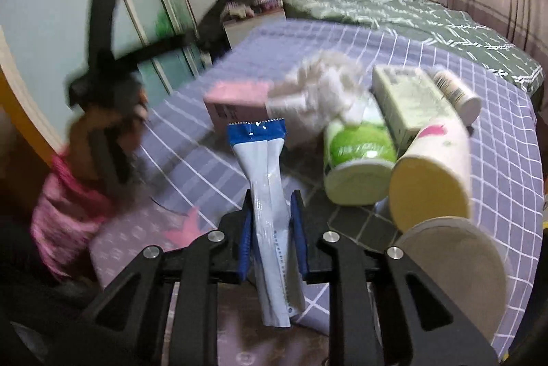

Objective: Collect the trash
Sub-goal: 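Carry the white tube over the yellow bin, then open the right tool to drop the white tube into the bin, then grasp the pink carton on the tablecloth with the left tool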

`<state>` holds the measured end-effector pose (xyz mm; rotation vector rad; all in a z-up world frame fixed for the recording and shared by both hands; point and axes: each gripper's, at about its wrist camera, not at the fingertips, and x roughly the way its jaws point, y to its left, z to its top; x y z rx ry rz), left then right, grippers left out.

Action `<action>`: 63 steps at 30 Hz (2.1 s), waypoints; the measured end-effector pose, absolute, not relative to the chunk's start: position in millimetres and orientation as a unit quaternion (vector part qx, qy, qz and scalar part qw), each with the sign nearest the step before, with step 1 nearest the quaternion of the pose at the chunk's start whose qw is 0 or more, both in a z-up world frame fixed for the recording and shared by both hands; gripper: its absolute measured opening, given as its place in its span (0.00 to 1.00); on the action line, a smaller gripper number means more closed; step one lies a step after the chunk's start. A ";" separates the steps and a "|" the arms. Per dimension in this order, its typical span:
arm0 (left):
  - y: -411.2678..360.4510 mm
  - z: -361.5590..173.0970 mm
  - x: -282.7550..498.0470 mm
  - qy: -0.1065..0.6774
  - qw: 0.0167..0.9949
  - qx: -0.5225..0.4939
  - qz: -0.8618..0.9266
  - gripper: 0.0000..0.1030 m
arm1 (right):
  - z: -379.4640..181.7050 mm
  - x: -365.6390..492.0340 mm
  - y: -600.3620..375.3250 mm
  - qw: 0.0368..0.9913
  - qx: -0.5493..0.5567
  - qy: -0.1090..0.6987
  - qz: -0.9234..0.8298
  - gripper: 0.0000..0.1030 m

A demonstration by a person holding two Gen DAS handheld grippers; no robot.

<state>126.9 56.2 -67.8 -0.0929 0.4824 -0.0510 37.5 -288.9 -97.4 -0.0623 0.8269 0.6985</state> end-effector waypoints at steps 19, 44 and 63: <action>49.8 -69.3 127.7 0.238 0.970 -0.038 -0.038 0.95 | -77.0 60.4 -565.8 0.922 0.191 0.332 -0.058 0.22; 38.6 -72.5 129.4 0.252 0.965 -0.023 -0.075 0.95 | -118.1 48.1 -628.8 0.883 0.252 0.335 -0.211 0.46; -11.3 -114.1 137.0 0.381 0.887 0.039 -0.256 0.95 | -92.9 78.5 -561.5 0.911 0.256 0.289 -0.143 0.56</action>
